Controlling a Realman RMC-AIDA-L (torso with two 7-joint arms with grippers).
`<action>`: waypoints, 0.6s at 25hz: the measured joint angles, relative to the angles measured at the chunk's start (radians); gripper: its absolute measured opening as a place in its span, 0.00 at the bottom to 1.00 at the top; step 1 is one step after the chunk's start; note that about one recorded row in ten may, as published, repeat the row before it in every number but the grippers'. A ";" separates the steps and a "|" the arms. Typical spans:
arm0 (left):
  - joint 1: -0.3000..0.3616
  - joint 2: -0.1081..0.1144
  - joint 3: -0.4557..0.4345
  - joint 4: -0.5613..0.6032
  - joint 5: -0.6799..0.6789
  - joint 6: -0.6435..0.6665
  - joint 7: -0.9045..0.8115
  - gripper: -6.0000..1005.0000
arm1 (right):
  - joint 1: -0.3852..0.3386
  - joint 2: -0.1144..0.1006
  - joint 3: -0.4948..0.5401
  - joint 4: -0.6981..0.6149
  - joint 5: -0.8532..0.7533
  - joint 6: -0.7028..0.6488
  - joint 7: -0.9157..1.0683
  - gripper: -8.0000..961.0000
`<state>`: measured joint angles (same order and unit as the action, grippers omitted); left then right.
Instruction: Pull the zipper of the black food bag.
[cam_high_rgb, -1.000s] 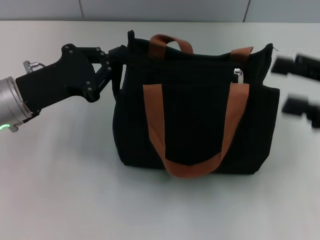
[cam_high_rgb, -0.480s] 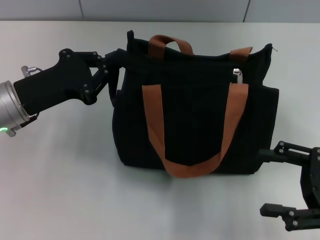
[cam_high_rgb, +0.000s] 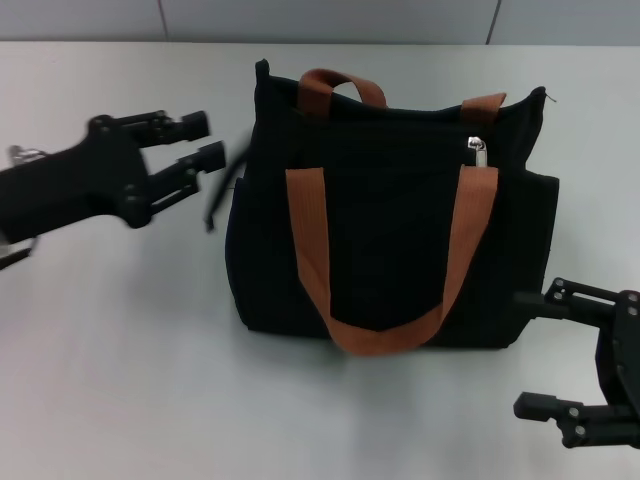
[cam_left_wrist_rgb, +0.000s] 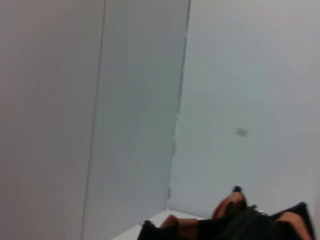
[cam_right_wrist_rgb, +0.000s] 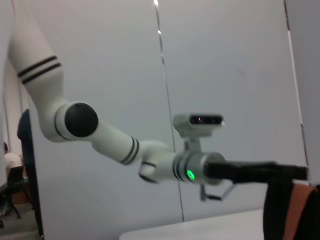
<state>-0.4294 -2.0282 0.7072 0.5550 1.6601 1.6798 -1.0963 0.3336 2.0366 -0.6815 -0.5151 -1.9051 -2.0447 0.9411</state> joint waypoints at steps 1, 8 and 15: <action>0.009 0.018 -0.001 0.040 0.018 0.037 -0.056 0.20 | 0.000 0.001 -0.001 0.000 0.000 0.008 0.001 0.85; 0.017 0.069 -0.048 0.093 0.020 0.243 -0.166 0.42 | 0.010 0.004 -0.003 0.013 0.000 0.048 0.002 0.85; 0.028 0.010 0.066 0.080 0.023 0.318 -0.023 0.67 | 0.031 0.013 -0.008 0.023 -0.012 0.086 0.001 0.85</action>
<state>-0.4011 -2.0187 0.7732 0.6350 1.6833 1.9974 -1.1198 0.3646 2.0499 -0.6896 -0.4924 -1.9176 -1.9592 0.9417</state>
